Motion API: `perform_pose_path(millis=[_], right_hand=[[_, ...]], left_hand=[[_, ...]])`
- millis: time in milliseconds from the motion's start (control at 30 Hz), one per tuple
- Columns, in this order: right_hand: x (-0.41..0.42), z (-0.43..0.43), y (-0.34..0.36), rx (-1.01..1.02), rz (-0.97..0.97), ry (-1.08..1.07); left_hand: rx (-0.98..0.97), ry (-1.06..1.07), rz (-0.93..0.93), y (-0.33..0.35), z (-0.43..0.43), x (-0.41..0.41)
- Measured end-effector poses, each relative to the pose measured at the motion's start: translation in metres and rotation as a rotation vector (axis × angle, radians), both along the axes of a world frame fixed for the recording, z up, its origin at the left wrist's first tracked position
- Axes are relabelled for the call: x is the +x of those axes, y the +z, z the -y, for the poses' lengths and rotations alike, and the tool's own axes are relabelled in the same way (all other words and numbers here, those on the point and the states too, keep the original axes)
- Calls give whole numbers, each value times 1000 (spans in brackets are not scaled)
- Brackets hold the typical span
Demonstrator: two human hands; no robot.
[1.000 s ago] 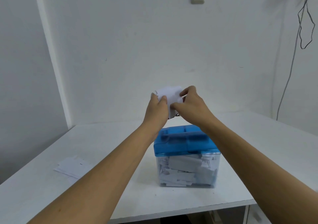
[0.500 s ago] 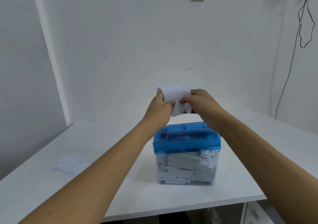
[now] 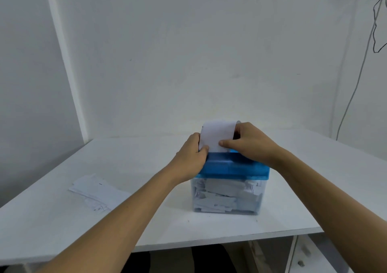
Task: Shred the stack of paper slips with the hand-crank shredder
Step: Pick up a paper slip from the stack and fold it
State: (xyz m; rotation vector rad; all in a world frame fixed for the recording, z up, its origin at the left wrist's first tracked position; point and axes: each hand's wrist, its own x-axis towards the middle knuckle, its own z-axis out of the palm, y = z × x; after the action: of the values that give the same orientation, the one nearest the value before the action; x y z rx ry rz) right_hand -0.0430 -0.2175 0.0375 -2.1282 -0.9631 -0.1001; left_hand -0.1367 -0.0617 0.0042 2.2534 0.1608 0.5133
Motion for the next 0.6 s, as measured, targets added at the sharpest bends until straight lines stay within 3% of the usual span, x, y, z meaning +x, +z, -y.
perform_pose_path(millis=[600], right_hand=[[1,-3,-6,-91,38,-42]], left_hand=[[-65,39,67,-15,0,4]])
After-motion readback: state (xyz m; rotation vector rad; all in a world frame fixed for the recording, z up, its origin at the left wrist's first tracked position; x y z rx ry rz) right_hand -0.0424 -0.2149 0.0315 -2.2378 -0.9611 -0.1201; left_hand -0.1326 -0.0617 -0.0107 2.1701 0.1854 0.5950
